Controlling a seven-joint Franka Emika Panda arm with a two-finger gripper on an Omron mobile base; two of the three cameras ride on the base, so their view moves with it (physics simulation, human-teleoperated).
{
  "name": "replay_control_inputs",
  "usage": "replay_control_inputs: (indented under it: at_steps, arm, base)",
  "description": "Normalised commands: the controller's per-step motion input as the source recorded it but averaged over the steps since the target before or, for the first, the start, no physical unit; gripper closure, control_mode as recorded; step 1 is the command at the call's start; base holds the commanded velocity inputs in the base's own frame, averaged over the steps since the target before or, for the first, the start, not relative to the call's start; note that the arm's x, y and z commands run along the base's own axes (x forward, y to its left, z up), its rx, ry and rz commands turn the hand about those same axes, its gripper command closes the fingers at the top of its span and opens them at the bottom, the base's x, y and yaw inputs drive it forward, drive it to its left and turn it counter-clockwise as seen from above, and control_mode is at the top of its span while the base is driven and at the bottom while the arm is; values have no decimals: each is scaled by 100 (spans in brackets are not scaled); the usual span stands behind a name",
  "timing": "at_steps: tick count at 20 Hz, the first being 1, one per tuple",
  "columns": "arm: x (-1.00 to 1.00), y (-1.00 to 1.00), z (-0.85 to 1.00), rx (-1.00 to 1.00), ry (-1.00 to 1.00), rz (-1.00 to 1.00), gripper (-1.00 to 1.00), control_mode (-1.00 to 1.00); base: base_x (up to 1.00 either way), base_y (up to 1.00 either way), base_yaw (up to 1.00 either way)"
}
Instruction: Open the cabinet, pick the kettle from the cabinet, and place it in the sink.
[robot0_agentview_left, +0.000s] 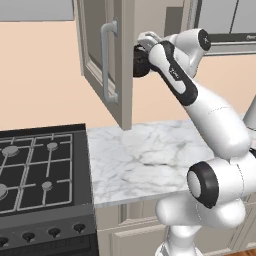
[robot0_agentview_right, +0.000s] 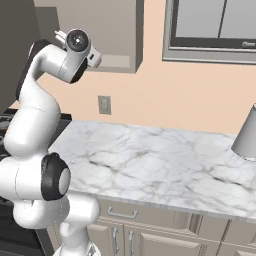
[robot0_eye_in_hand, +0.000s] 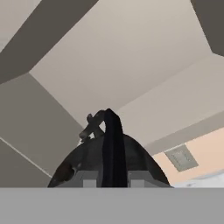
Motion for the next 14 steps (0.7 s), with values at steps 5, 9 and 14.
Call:
replay_control_inputs:
  at_steps: [5, 9, 14]
  arm:
    - [-72, -22, 0, 0, 0, 0, 100, -100]
    - [-68, -21, 1, 0, 1, 0, 100, -100]
    - [-64, -18, 0, 0, 6, 0, 100, -100]
  base:
    - [0, 0, 0]
    - [0, 0, 0]
    - [0, 0, 0]
